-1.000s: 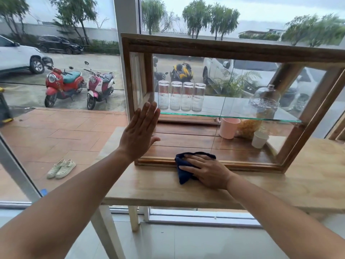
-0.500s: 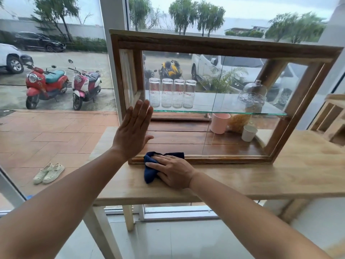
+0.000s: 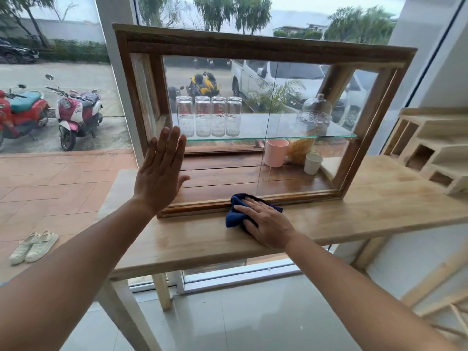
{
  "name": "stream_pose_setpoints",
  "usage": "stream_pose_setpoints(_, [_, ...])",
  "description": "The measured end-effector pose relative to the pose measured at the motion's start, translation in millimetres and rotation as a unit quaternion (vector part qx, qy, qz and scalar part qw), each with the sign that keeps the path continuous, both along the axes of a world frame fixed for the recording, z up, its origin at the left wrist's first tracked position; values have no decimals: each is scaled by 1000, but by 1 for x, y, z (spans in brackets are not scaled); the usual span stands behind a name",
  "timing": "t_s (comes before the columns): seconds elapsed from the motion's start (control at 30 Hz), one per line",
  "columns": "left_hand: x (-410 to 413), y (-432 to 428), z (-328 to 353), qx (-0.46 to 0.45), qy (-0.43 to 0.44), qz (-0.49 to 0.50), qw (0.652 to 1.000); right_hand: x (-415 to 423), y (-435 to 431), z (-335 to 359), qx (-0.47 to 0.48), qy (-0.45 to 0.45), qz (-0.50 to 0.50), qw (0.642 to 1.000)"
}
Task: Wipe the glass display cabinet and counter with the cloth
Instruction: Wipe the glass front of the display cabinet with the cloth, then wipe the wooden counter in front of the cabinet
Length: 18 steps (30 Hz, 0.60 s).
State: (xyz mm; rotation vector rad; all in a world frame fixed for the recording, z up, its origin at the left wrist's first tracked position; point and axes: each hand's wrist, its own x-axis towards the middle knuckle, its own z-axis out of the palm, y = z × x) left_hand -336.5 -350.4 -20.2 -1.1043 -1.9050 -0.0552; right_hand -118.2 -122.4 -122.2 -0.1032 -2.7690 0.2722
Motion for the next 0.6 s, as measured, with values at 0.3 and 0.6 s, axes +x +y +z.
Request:
stream_pose_setpoints(0.3, [34,13,-30,-18,-28,-45,998,47,25,-5,-25,216,-143,965])
stream_pose_setpoints(0.6, [39,21,-97,-205,-110,-127,964,76,120,16,-239,153,-492,823])
